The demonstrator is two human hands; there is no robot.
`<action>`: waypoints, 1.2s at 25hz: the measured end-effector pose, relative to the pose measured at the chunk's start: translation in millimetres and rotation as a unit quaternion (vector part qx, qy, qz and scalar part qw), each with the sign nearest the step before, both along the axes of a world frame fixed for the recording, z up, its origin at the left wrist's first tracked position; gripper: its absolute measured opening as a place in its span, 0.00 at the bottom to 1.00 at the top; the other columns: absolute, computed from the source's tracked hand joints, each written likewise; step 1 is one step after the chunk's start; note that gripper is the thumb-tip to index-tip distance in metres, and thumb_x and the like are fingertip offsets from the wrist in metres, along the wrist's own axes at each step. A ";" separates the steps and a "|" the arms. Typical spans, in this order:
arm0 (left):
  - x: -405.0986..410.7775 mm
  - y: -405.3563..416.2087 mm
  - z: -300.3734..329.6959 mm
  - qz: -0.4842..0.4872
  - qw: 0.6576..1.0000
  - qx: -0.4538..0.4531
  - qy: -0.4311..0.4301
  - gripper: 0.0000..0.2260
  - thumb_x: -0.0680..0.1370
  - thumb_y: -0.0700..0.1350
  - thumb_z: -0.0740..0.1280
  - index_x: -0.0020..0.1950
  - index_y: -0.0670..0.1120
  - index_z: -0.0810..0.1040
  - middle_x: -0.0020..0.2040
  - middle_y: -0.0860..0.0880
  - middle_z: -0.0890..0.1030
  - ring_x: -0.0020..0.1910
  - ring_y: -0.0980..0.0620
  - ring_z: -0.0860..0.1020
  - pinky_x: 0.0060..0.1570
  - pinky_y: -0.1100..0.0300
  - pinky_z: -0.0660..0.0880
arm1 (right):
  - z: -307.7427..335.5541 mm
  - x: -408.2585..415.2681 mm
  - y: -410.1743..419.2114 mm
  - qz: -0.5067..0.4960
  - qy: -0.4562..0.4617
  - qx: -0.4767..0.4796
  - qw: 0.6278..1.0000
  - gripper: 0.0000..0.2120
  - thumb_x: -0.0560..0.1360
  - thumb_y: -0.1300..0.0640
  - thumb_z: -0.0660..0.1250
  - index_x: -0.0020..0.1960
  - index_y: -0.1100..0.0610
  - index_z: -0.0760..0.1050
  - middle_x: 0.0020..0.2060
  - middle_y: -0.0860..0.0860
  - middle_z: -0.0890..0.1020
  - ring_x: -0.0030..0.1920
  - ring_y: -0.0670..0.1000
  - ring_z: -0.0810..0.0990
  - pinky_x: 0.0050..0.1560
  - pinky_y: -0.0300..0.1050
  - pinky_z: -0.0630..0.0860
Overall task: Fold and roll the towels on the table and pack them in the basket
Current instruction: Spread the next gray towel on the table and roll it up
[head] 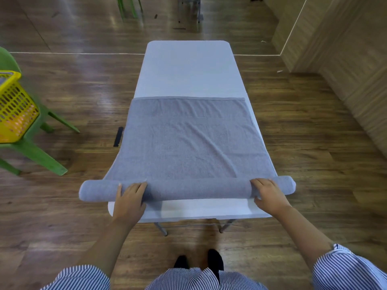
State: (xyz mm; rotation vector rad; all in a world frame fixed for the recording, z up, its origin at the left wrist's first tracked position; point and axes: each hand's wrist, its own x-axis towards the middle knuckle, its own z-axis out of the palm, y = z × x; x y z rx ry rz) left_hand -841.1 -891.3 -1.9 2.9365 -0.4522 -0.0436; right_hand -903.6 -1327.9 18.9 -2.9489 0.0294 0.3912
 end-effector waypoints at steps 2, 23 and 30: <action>-0.6 -1.9 5.2 -0.007 1.000 0.003 -0.006 0.19 0.63 0.40 0.73 0.54 0.42 0.80 0.45 0.47 0.83 0.45 0.44 0.82 0.57 0.35 0.70 | 7.0 4.4 -0.8 -0.019 0.002 0.007 1.000 0.20 0.69 0.58 0.66 0.61 0.57 0.74 0.53 0.53 0.80 0.54 0.54 0.77 0.58 0.44 0.68; 8.7 0.8 11.3 -0.052 0.998 -0.007 -0.037 0.18 0.67 0.46 0.56 0.48 0.43 0.80 0.40 0.49 0.81 0.36 0.46 0.80 0.44 0.49 0.75 | 13.2 18.0 14.4 0.007 0.056 0.007 0.998 0.21 0.69 0.50 0.52 0.55 0.55 0.75 0.49 0.51 0.81 0.52 0.53 0.77 0.55 0.43 0.63; 12.0 -3.8 7.6 0.020 0.999 -0.015 -0.046 0.15 0.66 0.39 0.69 0.53 0.43 0.78 0.52 0.46 0.81 0.53 0.43 0.79 0.61 0.37 0.68 | 3.8 19.4 8.2 -0.058 -0.110 0.010 0.992 0.13 0.72 0.55 0.62 0.53 0.61 0.74 0.50 0.55 0.78 0.53 0.59 0.76 0.58 0.56 0.65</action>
